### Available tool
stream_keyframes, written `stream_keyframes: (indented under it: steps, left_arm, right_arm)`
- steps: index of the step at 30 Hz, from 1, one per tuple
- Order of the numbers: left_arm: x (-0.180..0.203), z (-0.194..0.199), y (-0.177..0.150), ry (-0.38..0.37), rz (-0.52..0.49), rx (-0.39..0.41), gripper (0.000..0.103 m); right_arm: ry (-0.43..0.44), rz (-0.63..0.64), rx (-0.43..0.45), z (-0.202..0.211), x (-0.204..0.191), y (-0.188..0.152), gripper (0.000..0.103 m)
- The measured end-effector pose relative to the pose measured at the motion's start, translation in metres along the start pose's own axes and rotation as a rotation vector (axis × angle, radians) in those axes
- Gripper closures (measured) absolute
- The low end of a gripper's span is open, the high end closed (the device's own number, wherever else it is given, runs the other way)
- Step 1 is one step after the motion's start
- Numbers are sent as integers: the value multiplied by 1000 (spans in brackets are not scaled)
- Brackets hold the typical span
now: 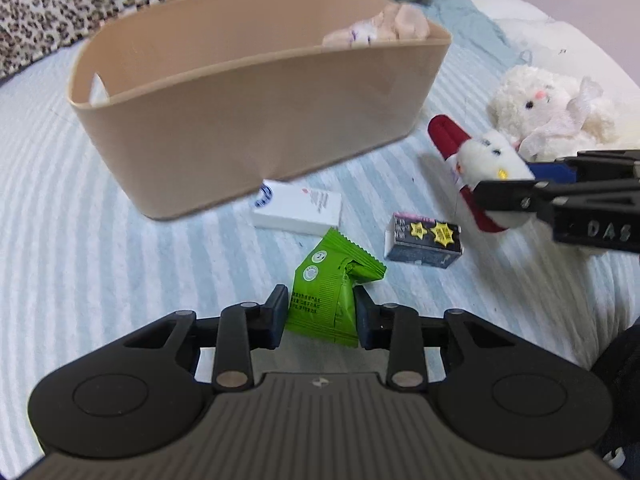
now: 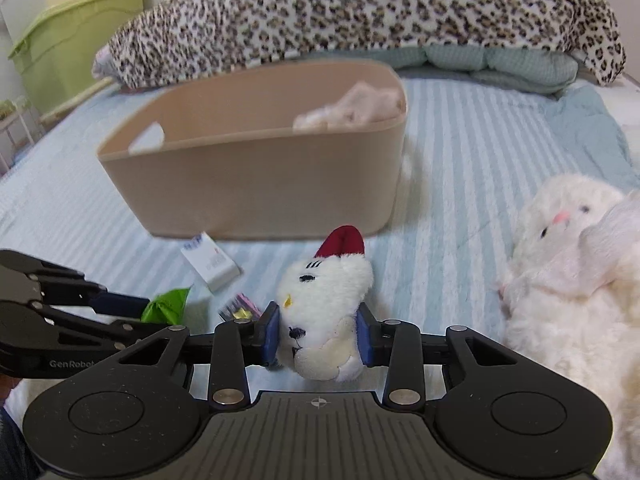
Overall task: Organize objects
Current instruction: 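Grasp the white-and-red plush doll with the right tool while the left tool grasps the green candy packet, then carry doll and candy packet over the basket and release both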
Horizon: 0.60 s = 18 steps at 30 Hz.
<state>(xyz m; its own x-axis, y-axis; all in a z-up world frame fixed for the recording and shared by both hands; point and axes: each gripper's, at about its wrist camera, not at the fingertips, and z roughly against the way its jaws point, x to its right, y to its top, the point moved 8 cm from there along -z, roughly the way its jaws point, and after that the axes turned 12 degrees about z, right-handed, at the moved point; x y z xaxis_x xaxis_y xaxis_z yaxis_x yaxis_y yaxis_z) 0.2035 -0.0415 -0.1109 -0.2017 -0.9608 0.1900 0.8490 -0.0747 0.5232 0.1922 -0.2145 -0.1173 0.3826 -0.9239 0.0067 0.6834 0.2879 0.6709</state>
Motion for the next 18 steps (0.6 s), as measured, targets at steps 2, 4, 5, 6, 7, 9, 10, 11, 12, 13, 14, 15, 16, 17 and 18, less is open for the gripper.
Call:
stream_keyframes:
  steps: [2,4,5,6,7,9,10,11,12,13,14,15,16,17,18]
  left_arm:
    - [-3,11,5,5,-9,39,67]
    - [-4,23,12,13,-21,89,67]
    - [-4,30,16,15,-28,115,67]
    - [-4,35,20,17,-33,139,67]
    - [-4,41,24,19,-37,162,67]
    - [-5,52,35,22,-44,204,67]
    - [-4,57,41,24,-50,227,67]
    - [-4,62,48,27,-54,247,67]
    - [-4,66,55,30,-56,268,67]
    - [-4,69,62,33,-57,287,67]
    - [-4,73,69,36,-56,305,67]
    - [-6,76,76,39,-53,320,67]
    - [-6,77,84,45,-51,332,67]
    - [-8,79,91,54,-47,344,67]
    - [-11,80,98,65,-40,355,67]
  right_arm:
    - [6,1,34,11,-1,9,68]
    - [7,8,67,21,-2,19,68]
    - [7,11,82,26,-3,25,68]
    - [6,13,101,31,-4,31,68]
    - [4,16,118,35,-4,36,68]
    - [-2,20,155,44,-5,46,68]
    - [-5,22,170,48,-5,51,68]
    - [-8,25,186,51,-5,58,68]
    - [-11,28,200,53,-5,63,68]
    - [-15,28,213,55,-4,69,68]
    - [-18,28,227,57,-3,76,68]
    - [-19,27,240,58,-3,82,68]
    - [-20,26,251,58,-3,88,68]
    - [-23,25,263,57,-3,95,68]
    - [-26,25,272,56,-3,102,68]
